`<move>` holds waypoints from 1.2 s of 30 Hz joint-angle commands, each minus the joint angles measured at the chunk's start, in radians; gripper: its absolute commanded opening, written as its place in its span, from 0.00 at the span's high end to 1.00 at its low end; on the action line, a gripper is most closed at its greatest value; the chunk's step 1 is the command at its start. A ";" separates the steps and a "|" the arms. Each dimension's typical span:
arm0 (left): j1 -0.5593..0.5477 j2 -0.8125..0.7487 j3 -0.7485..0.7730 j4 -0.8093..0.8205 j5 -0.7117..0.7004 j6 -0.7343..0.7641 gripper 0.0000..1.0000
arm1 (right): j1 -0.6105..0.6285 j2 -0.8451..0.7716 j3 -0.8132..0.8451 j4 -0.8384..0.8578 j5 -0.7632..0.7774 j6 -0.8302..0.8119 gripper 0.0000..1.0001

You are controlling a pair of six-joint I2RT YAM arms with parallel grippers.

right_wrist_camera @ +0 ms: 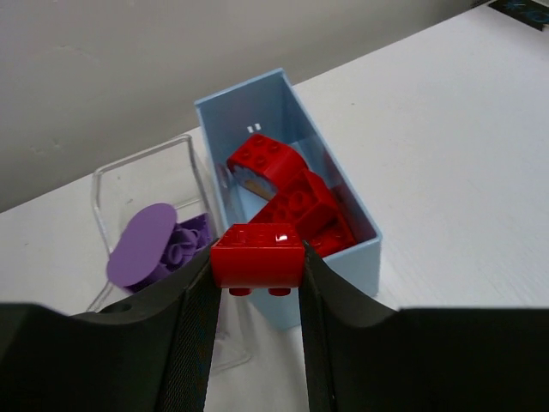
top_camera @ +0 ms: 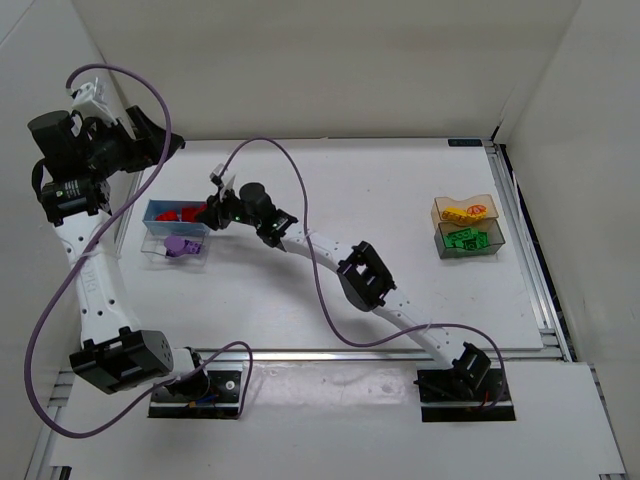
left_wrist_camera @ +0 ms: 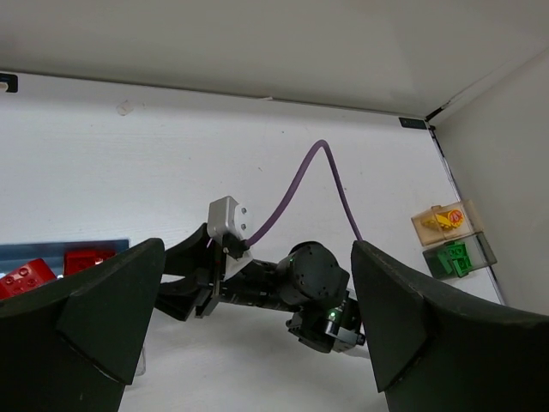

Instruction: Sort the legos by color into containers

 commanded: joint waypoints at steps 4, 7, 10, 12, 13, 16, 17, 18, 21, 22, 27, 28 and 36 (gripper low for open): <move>0.000 -0.018 0.006 -0.018 -0.006 0.008 0.01 | -0.008 0.026 0.080 0.126 0.149 -0.027 0.97; -0.001 -0.015 0.004 -0.018 -0.007 0.010 0.01 | -0.008 0.043 0.126 0.126 0.152 -0.029 0.96; -0.003 -0.013 0.000 -0.018 -0.006 0.008 0.00 | -0.008 0.040 0.120 0.141 0.155 -0.013 0.94; -0.003 -0.012 -0.003 -0.018 -0.006 0.007 0.01 | -0.003 0.040 0.126 0.148 0.152 -0.002 0.93; -0.001 -0.010 -0.003 -0.018 -0.006 0.005 0.00 | -0.003 0.040 0.125 0.149 0.146 -0.001 0.93; 0.000 -0.004 -0.005 -0.018 -0.006 0.000 0.01 | 0.003 0.040 0.134 0.157 0.116 -0.007 0.93; 0.002 -0.001 -0.003 -0.018 -0.006 -0.003 0.01 | 0.004 0.040 0.136 0.158 0.106 -0.009 0.93; 0.002 -0.001 -0.002 -0.016 -0.006 -0.004 0.01 | 0.007 0.040 0.134 0.160 0.103 -0.007 0.93; 0.009 0.005 -0.003 -0.012 -0.003 -0.012 0.01 | 0.009 0.040 0.136 0.157 0.104 -0.006 0.90; 0.014 0.006 -0.003 -0.009 -0.001 -0.016 0.00 | 0.009 0.040 0.134 0.157 0.112 -0.003 0.86; 0.026 0.003 -0.019 -0.003 0.013 -0.029 0.01 | 0.014 0.040 0.134 0.160 0.113 -0.002 0.59; 0.026 0.002 -0.019 -0.003 0.016 -0.032 0.01 | 0.014 0.040 0.131 0.160 0.113 -0.002 0.46; 0.032 -0.003 -0.029 0.002 0.028 -0.038 0.01 | 0.021 0.040 0.130 0.155 0.130 0.002 0.11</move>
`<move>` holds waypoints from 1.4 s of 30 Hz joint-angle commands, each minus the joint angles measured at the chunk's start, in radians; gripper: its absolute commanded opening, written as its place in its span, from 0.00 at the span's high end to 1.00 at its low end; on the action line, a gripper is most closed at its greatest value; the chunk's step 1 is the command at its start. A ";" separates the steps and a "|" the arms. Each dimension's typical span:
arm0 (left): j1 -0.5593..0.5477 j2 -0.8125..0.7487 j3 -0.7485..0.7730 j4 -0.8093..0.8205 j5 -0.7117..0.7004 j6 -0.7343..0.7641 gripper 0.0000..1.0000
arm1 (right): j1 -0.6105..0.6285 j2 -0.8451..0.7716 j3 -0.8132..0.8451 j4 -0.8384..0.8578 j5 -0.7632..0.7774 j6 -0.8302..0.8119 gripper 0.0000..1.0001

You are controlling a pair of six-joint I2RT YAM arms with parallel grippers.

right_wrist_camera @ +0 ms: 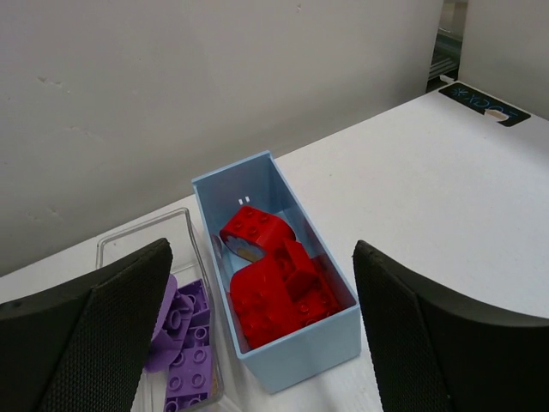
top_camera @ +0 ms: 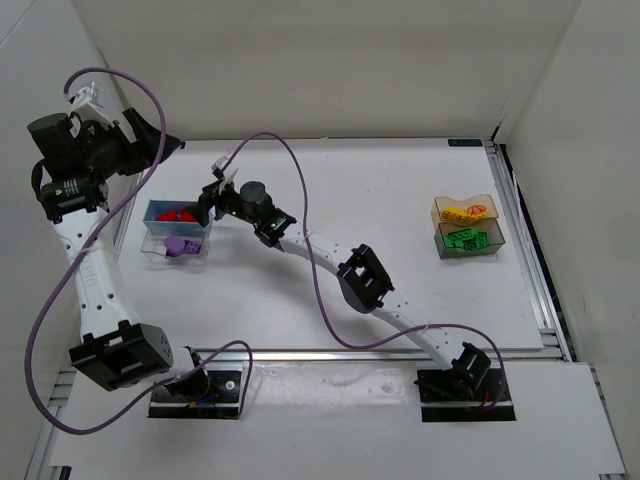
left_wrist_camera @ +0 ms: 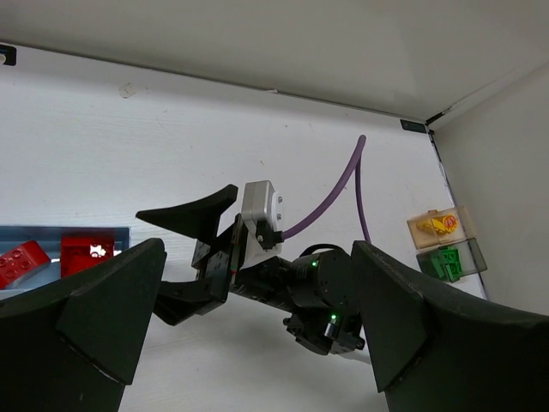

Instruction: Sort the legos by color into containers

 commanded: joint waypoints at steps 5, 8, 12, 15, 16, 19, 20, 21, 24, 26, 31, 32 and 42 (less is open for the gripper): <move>0.007 -0.026 -0.012 0.014 0.024 -0.008 0.01 | 0.006 -0.006 0.052 0.061 0.007 -0.019 0.08; 0.007 -0.032 -0.019 0.020 0.024 -0.005 0.01 | 0.000 -0.031 0.032 0.068 0.011 -0.028 0.07; -0.003 -0.044 -0.034 0.031 0.032 0.015 0.01 | -0.046 -0.179 -0.222 0.115 0.010 -0.063 0.06; -0.048 -0.043 -0.032 0.029 0.027 0.037 0.01 | -0.122 -0.359 -0.442 0.056 0.000 -0.085 0.04; -0.060 -0.038 -0.032 0.023 0.036 0.034 0.01 | -0.144 -0.464 -0.495 0.025 -0.003 -0.092 0.04; -0.118 0.029 0.000 -0.041 0.009 0.040 0.01 | -0.243 -0.655 -0.653 -0.139 -0.064 -0.149 0.04; -0.150 0.051 0.020 -0.075 0.007 0.044 0.01 | -0.291 -0.698 -0.679 -0.237 -0.075 -0.166 0.04; -0.166 0.086 0.027 -0.081 0.006 0.047 0.01 | -0.318 -0.738 -0.722 -0.286 -0.088 -0.184 0.03; -0.272 0.146 0.067 -0.127 -0.053 0.095 0.00 | -0.423 -0.879 -0.778 -0.478 -0.145 -0.262 0.02; -0.362 0.213 0.098 -0.146 -0.132 0.116 0.01 | -0.490 -0.957 -0.779 -0.587 -0.199 -0.326 0.01; -0.523 0.324 0.110 -0.149 -0.345 0.219 0.01 | -0.613 -1.074 -0.787 -0.954 -0.277 -0.421 0.01; -0.560 0.336 0.086 -0.143 -0.405 0.222 0.01 | -0.631 -1.094 -0.804 -0.984 -0.295 -0.438 0.01; -0.632 0.369 -0.083 -0.103 -0.594 0.109 0.01 | -0.816 -1.342 -1.278 -0.994 -0.323 -0.484 0.01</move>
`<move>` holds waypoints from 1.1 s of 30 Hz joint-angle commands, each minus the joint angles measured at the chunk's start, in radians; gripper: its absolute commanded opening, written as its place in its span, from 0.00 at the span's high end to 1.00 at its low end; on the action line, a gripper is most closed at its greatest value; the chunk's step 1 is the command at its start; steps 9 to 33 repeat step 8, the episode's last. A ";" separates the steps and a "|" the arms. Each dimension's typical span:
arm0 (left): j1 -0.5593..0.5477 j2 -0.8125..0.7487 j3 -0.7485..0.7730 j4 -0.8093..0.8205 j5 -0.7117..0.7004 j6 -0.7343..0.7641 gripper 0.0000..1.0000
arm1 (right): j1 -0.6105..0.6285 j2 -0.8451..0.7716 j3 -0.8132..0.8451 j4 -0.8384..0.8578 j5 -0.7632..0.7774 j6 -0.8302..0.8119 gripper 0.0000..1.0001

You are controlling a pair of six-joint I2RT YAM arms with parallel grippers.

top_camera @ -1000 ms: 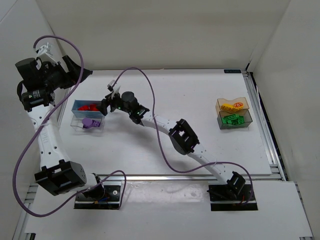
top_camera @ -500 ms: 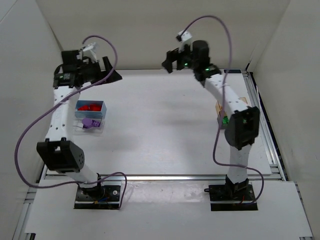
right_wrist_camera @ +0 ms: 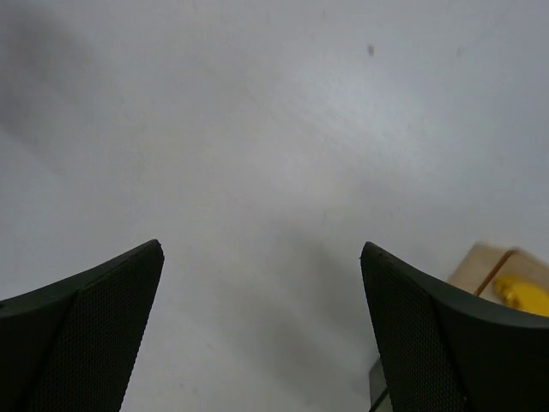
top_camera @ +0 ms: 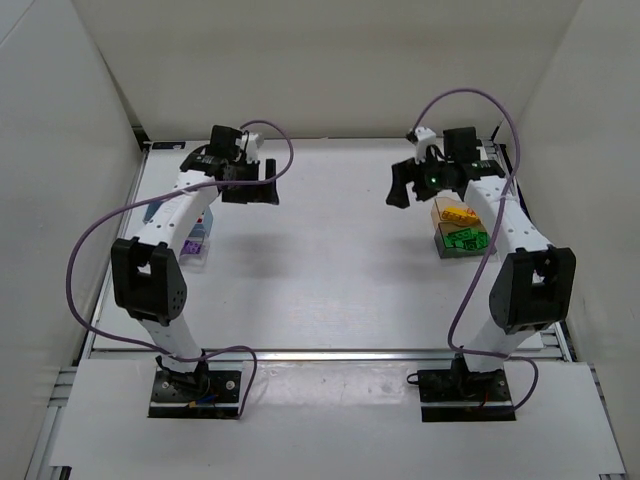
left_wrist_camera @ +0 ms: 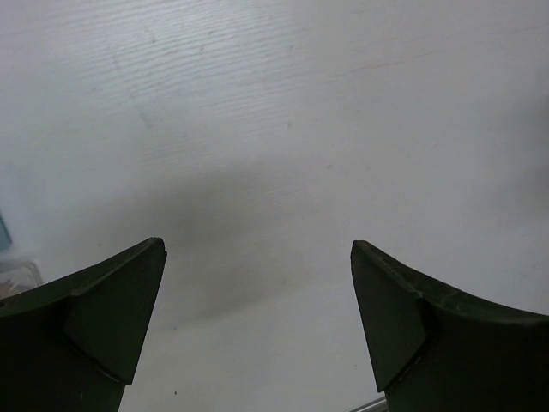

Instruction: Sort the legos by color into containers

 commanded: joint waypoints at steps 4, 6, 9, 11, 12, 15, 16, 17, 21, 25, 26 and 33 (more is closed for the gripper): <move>-0.014 -0.044 -0.059 0.021 -0.145 -0.025 0.00 | -0.051 -0.123 -0.141 -0.002 -0.027 -0.041 0.01; -0.019 -0.052 -0.069 0.026 -0.170 -0.024 0.01 | -0.054 -0.129 -0.147 -0.002 -0.027 -0.045 0.01; -0.021 -0.056 -0.072 0.029 -0.184 -0.016 0.00 | -0.054 -0.129 -0.147 0.001 -0.027 -0.049 0.01; -0.021 -0.056 -0.072 0.029 -0.184 -0.016 0.00 | -0.054 -0.129 -0.147 0.001 -0.027 -0.049 0.01; -0.021 -0.056 -0.072 0.029 -0.184 -0.016 0.00 | -0.054 -0.129 -0.147 0.001 -0.027 -0.049 0.01; -0.021 -0.056 -0.072 0.029 -0.184 -0.016 0.00 | -0.054 -0.129 -0.147 0.001 -0.027 -0.049 0.01; -0.021 -0.056 -0.072 0.029 -0.184 -0.016 0.00 | -0.054 -0.129 -0.147 0.001 -0.027 -0.049 0.01; -0.021 -0.056 -0.072 0.029 -0.184 -0.016 0.00 | -0.054 -0.129 -0.147 0.001 -0.027 -0.049 0.01; -0.021 -0.056 -0.072 0.029 -0.184 -0.016 0.00 | -0.054 -0.129 -0.147 0.001 -0.027 -0.049 0.01; -0.021 -0.056 -0.072 0.029 -0.184 -0.016 0.00 | -0.054 -0.129 -0.147 0.001 -0.027 -0.049 0.01; -0.021 -0.056 -0.072 0.029 -0.184 -0.016 0.00 | -0.054 -0.129 -0.147 0.001 -0.027 -0.049 0.01; -0.021 -0.056 -0.072 0.029 -0.184 -0.016 0.00 | -0.054 -0.129 -0.147 0.001 -0.027 -0.049 0.01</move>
